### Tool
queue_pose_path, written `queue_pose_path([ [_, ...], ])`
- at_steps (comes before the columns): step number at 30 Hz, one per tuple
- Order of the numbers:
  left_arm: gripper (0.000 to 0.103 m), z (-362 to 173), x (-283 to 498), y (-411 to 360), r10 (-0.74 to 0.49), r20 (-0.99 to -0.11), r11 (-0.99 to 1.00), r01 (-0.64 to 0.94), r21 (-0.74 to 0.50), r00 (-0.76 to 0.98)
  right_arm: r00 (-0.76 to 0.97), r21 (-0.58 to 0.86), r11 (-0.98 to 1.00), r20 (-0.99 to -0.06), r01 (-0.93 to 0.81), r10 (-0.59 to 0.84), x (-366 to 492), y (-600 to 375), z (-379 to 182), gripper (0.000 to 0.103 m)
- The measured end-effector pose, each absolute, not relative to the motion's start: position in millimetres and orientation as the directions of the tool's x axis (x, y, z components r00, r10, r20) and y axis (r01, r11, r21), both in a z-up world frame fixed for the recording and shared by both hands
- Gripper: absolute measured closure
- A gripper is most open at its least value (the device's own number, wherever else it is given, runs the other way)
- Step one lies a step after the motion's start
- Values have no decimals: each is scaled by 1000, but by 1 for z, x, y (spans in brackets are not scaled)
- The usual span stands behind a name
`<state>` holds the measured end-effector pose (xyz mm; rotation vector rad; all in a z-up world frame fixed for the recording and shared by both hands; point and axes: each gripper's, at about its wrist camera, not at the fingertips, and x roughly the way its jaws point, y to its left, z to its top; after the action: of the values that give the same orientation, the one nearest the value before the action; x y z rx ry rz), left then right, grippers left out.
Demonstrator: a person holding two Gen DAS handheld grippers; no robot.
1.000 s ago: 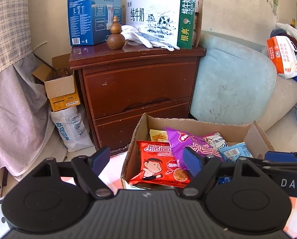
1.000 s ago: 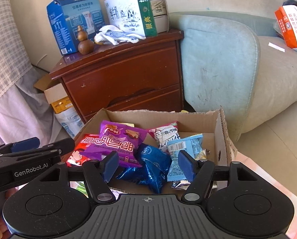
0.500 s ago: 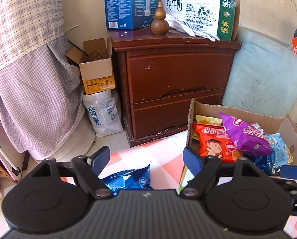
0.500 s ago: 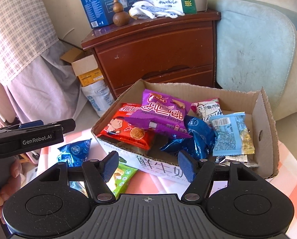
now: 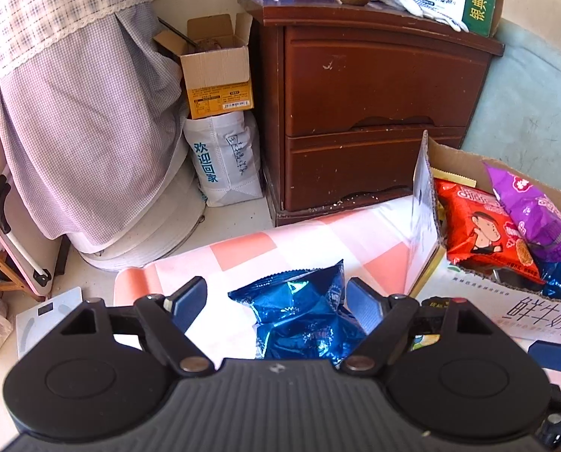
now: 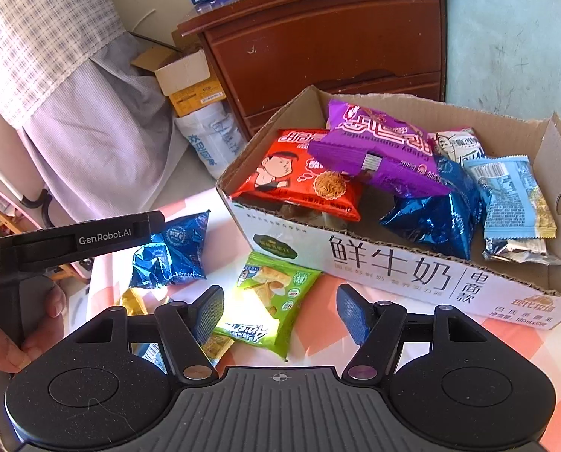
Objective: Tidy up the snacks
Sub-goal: 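Withdraw the left tool toward the dark blue bag while the right tool moves to the green bag, then grasp the dark blue bag with the left tool while the right tool grasps the green Americ bag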
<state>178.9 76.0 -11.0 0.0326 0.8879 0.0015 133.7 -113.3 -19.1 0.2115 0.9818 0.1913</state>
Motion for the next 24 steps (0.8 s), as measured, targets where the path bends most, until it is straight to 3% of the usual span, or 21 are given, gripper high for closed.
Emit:
queue_pose_path([
  [15,19,-47,189,70,35,-806,998,19,58,590,553,259,966,-805,4,214,139,-95,-56,24],
  [24,19,-53,187,75,44,-805,996,34,79,591,591,194,981,-788,-28,173,138,-77,-65,24],
])
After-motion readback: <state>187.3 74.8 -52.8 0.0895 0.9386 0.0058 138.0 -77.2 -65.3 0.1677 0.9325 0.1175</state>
